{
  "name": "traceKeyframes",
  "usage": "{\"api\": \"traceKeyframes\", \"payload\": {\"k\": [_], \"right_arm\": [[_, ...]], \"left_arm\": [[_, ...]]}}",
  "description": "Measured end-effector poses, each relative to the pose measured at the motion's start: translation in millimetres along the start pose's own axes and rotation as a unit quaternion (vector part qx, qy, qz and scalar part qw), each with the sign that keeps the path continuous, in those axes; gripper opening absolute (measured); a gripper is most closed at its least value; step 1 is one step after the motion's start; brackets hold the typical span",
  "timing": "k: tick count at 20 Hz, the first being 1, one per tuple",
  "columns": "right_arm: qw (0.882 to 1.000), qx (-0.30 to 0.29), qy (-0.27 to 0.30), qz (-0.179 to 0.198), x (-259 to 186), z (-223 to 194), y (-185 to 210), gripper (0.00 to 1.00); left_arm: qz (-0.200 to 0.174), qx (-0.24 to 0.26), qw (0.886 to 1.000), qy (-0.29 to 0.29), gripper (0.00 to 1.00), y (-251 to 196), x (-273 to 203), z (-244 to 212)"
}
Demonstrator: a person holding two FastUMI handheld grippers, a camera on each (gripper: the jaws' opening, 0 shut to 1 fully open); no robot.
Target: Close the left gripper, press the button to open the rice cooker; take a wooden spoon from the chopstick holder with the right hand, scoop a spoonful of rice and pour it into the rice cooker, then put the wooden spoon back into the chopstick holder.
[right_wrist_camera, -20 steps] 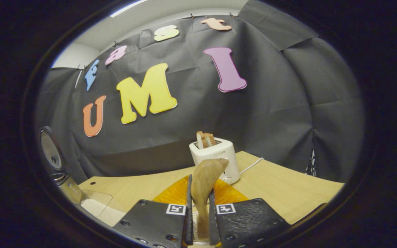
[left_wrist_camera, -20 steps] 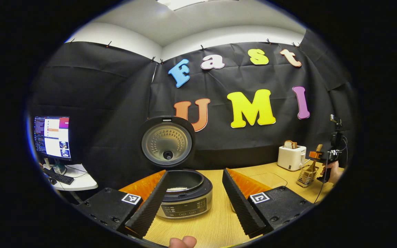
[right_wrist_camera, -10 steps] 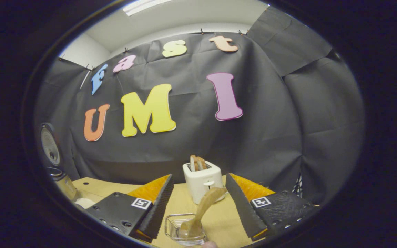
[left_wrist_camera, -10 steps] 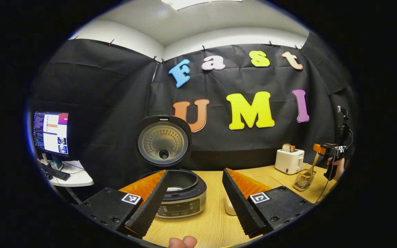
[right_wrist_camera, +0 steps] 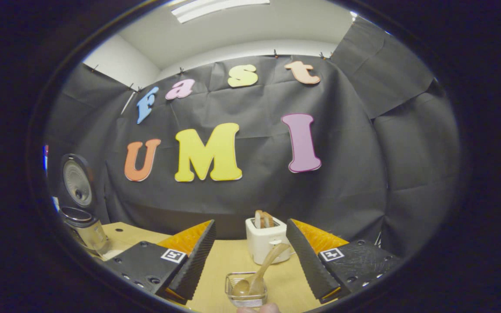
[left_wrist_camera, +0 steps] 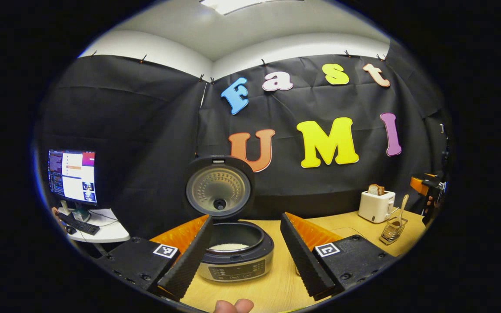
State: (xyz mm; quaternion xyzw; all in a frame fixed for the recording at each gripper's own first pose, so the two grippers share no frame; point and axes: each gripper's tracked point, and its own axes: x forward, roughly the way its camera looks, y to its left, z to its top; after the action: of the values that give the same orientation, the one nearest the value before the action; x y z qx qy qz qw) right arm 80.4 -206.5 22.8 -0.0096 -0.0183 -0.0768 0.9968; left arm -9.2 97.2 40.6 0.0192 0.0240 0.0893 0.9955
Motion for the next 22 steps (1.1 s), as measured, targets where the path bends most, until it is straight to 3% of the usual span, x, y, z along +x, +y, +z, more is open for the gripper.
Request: {"api": "traceKeyframes", "payload": {"k": [4, 5, 8, 12, 16, 22], "right_arm": [[0.999, 0.014, 0.015, 0.028, -16.6, -3.4, 13.8, 0.95], [0.999, 0.012, 0.016, 0.030, -19.4, -4.2, 15.4, 0.92], [0.999, -0.019, 0.002, 0.034, -32.2, 2.9, 22.6, 0.95], [0.998, -0.041, -0.010, 0.053, -49.8, 7.8, 41.3, 0.92], [0.996, -0.006, 0.005, 0.088, -56.6, -5.4, 54.2, 0.96], [0.996, -0.005, 0.038, 0.082, -49.8, -30.7, 48.2, 0.96]], "left_arm": [[0.014, 0.006, 1.000, -0.018, 0.98, 10.5, 17.6, 36.9], [0.014, 0.009, 1.000, -0.023, 0.98, 11.2, 23.9, 47.0], [-0.001, 0.011, 0.999, -0.033, 0.98, 9.9, 50.5, 77.4], [0.013, 0.012, 0.999, -0.031, 0.99, 32.4, 87.1, 108.8], [0.033, 0.005, 0.999, -0.014, 0.99, 52.3, 129.9, 109.6], [0.045, -0.005, 0.999, 0.023, 0.99, 70.9, 176.6, 105.3]]}}
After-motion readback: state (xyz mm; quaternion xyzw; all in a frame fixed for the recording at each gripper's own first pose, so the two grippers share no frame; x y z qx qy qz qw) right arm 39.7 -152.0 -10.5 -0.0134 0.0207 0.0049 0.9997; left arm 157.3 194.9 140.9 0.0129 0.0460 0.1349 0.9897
